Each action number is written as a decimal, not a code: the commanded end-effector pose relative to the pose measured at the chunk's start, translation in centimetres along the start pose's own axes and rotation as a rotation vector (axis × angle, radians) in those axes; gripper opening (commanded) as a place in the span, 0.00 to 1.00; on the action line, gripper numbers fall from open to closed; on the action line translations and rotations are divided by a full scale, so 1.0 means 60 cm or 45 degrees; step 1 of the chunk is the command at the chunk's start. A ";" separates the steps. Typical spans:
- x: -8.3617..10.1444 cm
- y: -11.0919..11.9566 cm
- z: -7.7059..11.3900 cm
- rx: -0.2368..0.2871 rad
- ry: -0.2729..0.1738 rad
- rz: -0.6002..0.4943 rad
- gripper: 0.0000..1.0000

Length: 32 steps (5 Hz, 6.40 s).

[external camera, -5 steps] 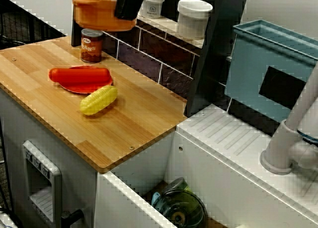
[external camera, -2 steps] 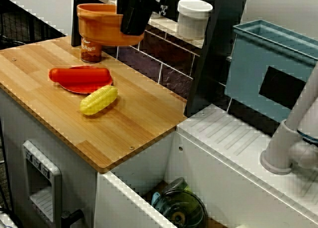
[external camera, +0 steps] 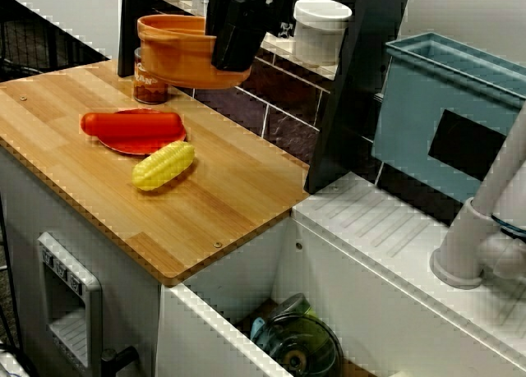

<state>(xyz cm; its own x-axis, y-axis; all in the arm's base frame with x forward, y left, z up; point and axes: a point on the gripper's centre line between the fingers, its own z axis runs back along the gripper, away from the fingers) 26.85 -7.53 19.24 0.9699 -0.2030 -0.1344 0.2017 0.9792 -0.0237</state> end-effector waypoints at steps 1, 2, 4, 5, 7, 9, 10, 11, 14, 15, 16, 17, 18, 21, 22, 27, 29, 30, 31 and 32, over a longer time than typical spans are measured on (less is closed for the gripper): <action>0.012 -0.013 0.011 0.004 -0.027 -0.005 0.00; 0.022 -0.022 0.004 0.006 -0.016 -0.002 0.00; 0.027 -0.052 -0.015 0.020 0.007 -0.015 0.00; 0.032 -0.063 -0.027 0.029 0.016 -0.014 0.00; 0.034 -0.083 -0.049 0.032 0.032 -0.017 0.00; 0.031 -0.106 -0.071 0.047 0.040 -0.030 0.00; 0.033 -0.112 -0.073 0.046 0.045 -0.033 0.00; 0.039 -0.118 -0.073 0.030 0.077 -0.033 0.00; 0.036 -0.131 -0.103 0.039 0.100 -0.028 0.00; 0.036 -0.128 -0.105 0.030 0.104 -0.018 0.00; 0.037 -0.127 -0.114 0.038 0.107 -0.013 0.00; 0.037 -0.128 -0.118 0.039 0.109 -0.013 0.00; 0.041 -0.129 -0.120 0.038 0.113 -0.007 0.00; 0.053 -0.131 -0.119 0.034 0.106 0.020 0.00; 0.060 -0.129 -0.117 0.036 0.106 0.021 0.00; 0.071 -0.103 -0.096 0.028 0.131 0.026 1.00; 0.070 -0.077 -0.080 0.011 0.114 0.039 1.00; 0.071 -0.065 -0.073 0.003 0.105 0.043 1.00; 0.070 -0.054 -0.057 0.003 0.065 0.060 1.00; 0.073 -0.018 -0.036 -0.018 -0.025 0.122 1.00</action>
<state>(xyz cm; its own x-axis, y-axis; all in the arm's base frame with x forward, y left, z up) 30.67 -9.60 14.31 0.9760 -0.1041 -0.1910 0.1036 0.9945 -0.0128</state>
